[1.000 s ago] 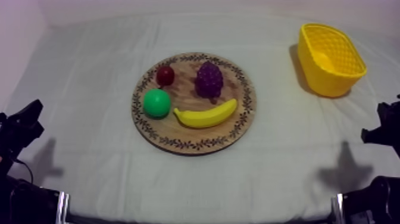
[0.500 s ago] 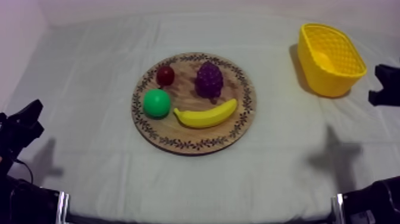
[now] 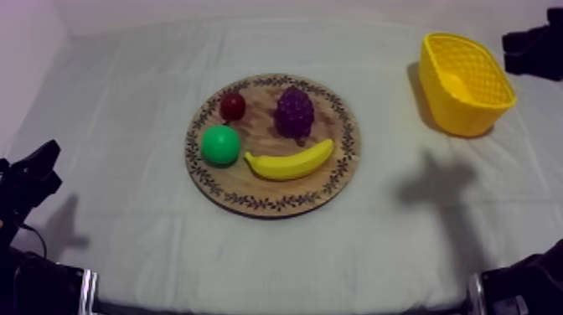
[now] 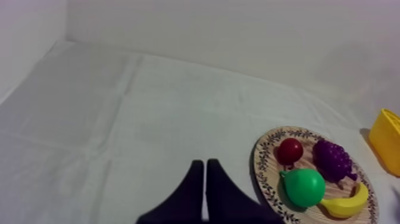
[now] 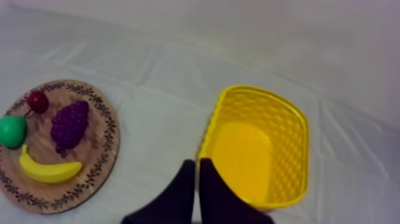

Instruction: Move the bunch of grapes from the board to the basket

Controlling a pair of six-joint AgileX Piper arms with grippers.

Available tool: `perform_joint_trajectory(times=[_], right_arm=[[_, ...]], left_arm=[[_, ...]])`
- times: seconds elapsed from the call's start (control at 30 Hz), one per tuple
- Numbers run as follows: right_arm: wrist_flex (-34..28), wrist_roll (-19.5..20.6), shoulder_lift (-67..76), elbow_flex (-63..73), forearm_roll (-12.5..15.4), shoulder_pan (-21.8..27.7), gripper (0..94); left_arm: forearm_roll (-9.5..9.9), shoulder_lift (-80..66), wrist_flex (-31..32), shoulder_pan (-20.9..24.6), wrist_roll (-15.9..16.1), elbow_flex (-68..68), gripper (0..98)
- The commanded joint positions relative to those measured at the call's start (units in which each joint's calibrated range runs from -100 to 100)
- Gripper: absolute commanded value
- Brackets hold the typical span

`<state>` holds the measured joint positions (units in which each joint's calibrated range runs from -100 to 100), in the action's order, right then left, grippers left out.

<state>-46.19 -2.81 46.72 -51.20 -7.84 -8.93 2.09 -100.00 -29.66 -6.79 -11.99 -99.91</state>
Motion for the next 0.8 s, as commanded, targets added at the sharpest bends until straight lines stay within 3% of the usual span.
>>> perform_joint_trajectory(times=[0.0,0.4,0.77], right_arm=[[-3.2,1.4,-2.1,5.3,-1.0,-2.7,0.4],[-16.4,8.0,-15.1,24.2,-4.2,-12.3,0.4],[-24.7,14.8,-30.0,38.8,-7.2,-16.7,0.4]], left_arm=[[-0.01,0.0,0.0,0.0,0.0,0.0,0.1],[-0.01,0.0,0.0,0.0,0.0,0.0,0.1],[-0.01,0.0,0.0,0.0,0.0,0.0,0.1]])
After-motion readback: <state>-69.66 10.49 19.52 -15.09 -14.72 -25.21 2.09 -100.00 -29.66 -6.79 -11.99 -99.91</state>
